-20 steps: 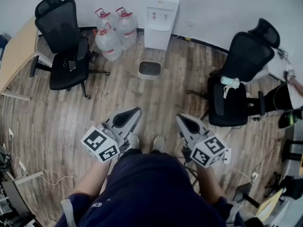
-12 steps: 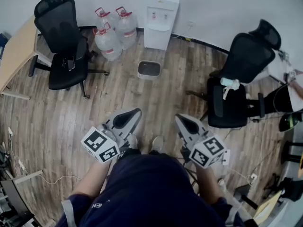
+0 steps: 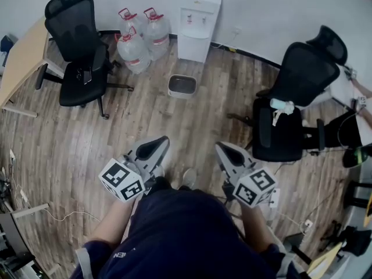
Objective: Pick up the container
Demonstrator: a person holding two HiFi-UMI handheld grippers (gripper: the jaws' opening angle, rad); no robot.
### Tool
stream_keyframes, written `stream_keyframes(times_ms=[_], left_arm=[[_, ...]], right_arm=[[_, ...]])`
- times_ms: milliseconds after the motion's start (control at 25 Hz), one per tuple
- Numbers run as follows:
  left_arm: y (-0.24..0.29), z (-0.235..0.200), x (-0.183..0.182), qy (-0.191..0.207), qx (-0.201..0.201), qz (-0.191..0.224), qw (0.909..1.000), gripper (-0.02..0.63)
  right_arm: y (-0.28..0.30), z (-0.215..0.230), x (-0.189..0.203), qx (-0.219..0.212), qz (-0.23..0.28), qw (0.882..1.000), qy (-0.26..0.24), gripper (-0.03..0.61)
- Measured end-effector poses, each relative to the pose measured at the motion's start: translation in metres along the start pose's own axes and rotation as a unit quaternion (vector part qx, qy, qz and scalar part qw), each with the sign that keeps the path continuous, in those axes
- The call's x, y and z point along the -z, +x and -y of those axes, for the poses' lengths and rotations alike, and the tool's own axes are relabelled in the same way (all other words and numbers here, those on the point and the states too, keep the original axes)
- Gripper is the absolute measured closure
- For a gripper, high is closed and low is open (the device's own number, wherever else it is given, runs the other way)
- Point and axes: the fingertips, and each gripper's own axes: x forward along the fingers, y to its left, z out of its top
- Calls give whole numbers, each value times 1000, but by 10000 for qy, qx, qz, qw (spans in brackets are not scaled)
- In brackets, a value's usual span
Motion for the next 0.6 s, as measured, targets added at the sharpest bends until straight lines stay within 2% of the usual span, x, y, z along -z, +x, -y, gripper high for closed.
stream_keyframes(times_ms=[320, 600], left_arm=[[6, 0, -2, 3, -241, 48, 9997, 588], [31, -50, -5, -154, -319, 87, 9993, 588]], right_arm=[[-4, 14, -4, -176, -62, 9998, 38, 561], [36, 42, -15, -144, -246, 9996, -21, 561]])
